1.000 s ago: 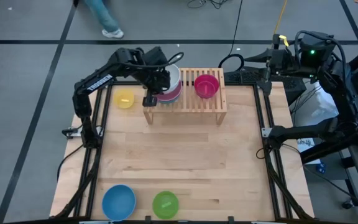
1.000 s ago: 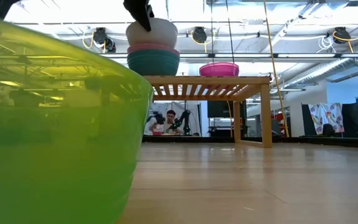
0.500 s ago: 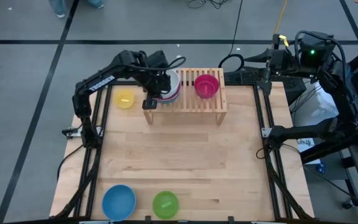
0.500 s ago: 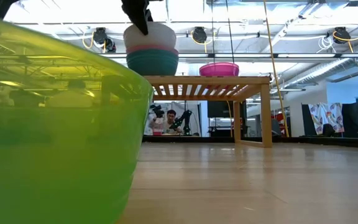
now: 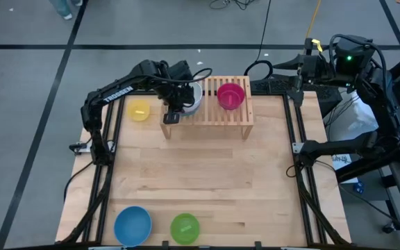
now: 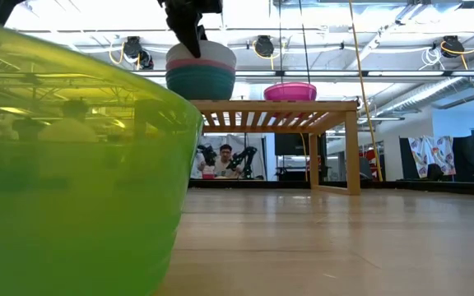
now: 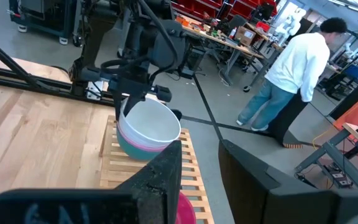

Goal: Place and stack bowls onto a shelf
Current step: Stack the white bowl on top of the pink bowl on the shelf, then stack the light green bowl on top of the red bowl on the shelf

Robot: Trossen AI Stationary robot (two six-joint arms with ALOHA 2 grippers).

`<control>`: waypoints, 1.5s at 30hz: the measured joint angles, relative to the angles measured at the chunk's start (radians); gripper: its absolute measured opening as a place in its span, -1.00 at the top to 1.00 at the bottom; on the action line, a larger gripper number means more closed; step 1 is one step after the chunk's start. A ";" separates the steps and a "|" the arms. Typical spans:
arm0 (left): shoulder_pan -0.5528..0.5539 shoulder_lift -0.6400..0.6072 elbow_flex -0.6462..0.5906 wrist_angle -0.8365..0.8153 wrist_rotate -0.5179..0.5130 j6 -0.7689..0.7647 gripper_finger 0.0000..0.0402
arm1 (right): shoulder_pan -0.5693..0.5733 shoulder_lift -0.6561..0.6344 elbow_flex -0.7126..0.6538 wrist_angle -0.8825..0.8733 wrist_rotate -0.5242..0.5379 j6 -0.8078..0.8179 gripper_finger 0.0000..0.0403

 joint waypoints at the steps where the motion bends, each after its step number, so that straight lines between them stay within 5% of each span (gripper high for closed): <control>1: 0.000 0.000 0.000 0.007 0.000 -0.014 0.75 | 0.000 0.000 0.000 0.000 0.000 0.000 0.49; 19: -0.006 -0.007 0.060 0.049 -0.020 -0.131 0.59 | 0.000 0.000 0.000 0.000 -0.002 0.000 0.49; 31: -0.042 -0.019 0.254 -0.016 -0.101 -0.080 0.59 | 0.000 -0.003 0.000 -0.002 -0.003 -0.024 0.49; 45: -0.089 -0.296 0.242 -0.019 -0.117 -0.275 0.59 | 0.049 0.041 0.000 -0.160 -0.010 -0.078 0.49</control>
